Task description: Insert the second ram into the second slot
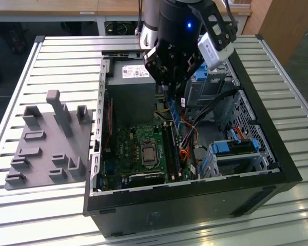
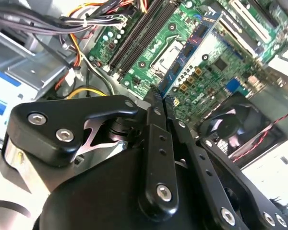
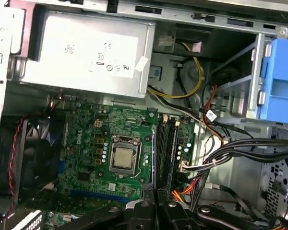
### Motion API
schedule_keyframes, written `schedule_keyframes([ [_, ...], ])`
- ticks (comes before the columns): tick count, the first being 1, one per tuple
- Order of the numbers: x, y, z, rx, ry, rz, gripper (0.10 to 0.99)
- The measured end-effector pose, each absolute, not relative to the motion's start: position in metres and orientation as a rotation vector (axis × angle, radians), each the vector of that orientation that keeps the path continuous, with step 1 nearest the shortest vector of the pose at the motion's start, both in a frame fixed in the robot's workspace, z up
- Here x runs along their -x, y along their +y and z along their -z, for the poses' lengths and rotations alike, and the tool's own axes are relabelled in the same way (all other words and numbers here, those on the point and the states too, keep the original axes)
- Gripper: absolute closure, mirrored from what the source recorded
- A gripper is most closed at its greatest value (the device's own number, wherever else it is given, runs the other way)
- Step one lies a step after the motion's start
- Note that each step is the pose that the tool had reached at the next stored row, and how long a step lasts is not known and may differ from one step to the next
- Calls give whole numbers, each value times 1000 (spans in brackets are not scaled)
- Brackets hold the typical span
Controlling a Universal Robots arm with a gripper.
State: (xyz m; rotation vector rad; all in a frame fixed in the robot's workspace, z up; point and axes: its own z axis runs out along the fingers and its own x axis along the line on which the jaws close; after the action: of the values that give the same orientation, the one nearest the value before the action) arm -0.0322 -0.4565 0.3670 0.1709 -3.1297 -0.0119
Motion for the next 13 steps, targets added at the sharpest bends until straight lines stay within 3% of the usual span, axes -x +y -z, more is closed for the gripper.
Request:
schedule_keyframes([
  [13,32,-456,-364,118,-3133,13,949],
])
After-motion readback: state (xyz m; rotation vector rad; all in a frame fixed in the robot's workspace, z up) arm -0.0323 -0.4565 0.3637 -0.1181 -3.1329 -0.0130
